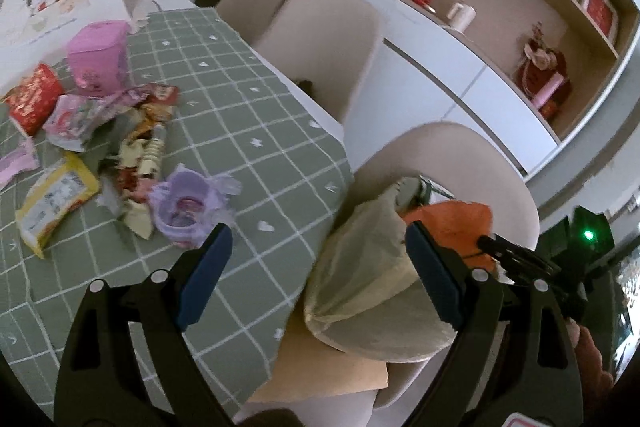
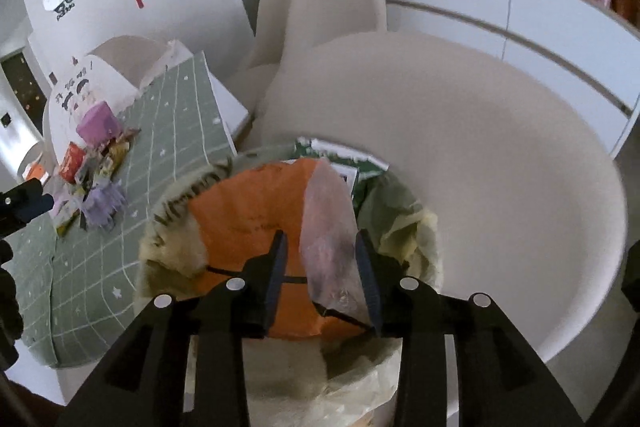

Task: Collect trash
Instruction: 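Move both tools back to the table over the remaining trash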

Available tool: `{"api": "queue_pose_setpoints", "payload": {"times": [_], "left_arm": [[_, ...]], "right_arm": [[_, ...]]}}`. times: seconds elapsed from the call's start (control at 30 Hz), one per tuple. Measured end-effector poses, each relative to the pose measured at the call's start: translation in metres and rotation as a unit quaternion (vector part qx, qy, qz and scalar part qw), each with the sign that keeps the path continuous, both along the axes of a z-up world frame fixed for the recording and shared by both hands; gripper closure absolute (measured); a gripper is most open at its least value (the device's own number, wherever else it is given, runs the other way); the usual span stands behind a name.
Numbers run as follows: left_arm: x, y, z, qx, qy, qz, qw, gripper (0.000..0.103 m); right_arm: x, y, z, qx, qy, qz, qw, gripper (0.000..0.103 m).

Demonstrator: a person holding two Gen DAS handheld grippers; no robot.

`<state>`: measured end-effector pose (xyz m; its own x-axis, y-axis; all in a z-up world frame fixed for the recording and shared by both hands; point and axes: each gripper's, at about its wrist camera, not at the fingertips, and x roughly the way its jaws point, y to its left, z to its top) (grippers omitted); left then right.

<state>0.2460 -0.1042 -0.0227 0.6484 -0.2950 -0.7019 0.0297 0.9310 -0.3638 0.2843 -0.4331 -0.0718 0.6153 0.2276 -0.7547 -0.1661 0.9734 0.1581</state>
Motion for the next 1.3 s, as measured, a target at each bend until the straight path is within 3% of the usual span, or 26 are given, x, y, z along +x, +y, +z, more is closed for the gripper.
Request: {"api": "queue_pose_setpoints", "payload": {"times": [0.37, 0.5, 0.73, 0.8, 0.97, 1.13, 1.27, 1.3], "left_arm": [[-0.009, 0.087, 0.006, 0.017, -0.017, 0.04, 0.9989, 0.019], [-0.017, 0.138, 0.003, 0.024, -0.016, 0.073, 0.9969, 0.019], [-0.029, 0.256, -0.017, 0.044, -0.014, 0.124, 0.9912, 0.017], [-0.026, 0.296, -0.03, 0.028, 0.006, 0.126, 0.9916, 0.009], [-0.021, 0.369, -0.055, 0.035, 0.035, 0.162, 0.9856, 0.009], [-0.005, 0.41, -0.077, 0.026, 0.055, 0.173, 0.983, 0.01], [0.011, 0.408, -0.09, 0.05, 0.077, 0.151, 0.9843, 0.029], [0.012, 0.406, -0.09, 0.053, 0.078, 0.15, 0.9842, 0.029]], "right_arm": [[-0.024, 0.046, 0.041, -0.002, -0.053, -0.042, 0.998, 0.069], [-0.028, 0.08, 0.049, 0.025, -0.064, -0.044, 0.997, 0.068], [-0.042, 0.174, 0.053, 0.071, -0.109, -0.008, 0.991, 0.055], [-0.043, 0.21, 0.048, 0.075, -0.103, 0.018, 0.992, 0.052], [-0.05, 0.278, 0.024, 0.076, -0.06, 0.044, 0.994, 0.049], [-0.06, 0.338, -0.015, 0.044, 0.009, 0.077, 0.996, 0.049], [-0.065, 0.369, -0.034, 0.028, 0.027, 0.095, 0.995, 0.049], [-0.066, 0.376, -0.037, 0.028, 0.028, 0.1, 0.994, 0.049]]}}
